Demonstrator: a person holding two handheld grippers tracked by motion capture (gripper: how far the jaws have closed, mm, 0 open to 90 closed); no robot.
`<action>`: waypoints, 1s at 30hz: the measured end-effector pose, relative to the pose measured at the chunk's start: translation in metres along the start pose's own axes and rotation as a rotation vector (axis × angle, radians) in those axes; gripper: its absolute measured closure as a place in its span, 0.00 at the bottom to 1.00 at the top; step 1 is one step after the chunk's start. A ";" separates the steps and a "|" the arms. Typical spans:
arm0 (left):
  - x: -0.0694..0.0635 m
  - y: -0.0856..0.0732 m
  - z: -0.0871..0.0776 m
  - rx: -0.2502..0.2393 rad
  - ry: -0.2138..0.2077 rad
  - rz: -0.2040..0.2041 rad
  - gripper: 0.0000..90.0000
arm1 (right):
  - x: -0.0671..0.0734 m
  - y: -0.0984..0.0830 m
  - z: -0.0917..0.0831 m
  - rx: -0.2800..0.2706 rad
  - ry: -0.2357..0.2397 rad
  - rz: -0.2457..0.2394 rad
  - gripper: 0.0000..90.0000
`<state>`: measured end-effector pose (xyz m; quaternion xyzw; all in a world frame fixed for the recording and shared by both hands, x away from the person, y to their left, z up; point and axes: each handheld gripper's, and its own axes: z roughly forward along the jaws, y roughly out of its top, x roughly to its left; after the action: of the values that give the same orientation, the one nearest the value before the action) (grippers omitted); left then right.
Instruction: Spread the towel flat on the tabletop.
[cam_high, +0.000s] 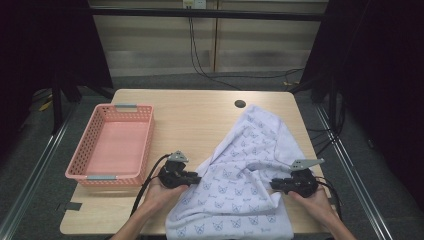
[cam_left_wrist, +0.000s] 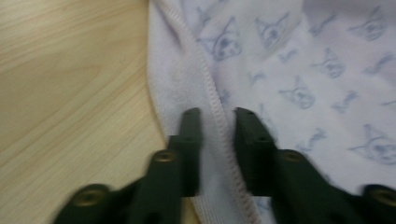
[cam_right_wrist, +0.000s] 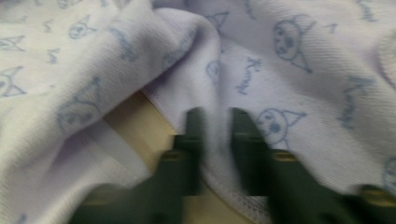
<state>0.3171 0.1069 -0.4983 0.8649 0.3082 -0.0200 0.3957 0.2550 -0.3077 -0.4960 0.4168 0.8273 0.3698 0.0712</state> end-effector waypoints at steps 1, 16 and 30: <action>0.001 -0.001 -0.002 -0.010 0.010 -0.009 0.95 | -0.003 0.000 -0.003 -0.010 -0.001 0.015 0.98; -0.016 -0.050 -0.060 -0.041 -0.038 -0.044 0.97 | -0.036 0.007 -0.024 -0.121 -0.098 0.076 0.93; -0.002 0.010 -0.008 -0.089 -0.021 0.046 0.71 | -0.021 0.026 -0.005 -0.131 0.004 0.049 0.60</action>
<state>0.3191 0.1068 -0.4856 0.8529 0.2845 -0.0062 0.4376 0.2833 -0.3163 -0.4790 0.4307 0.7910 0.4257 0.0877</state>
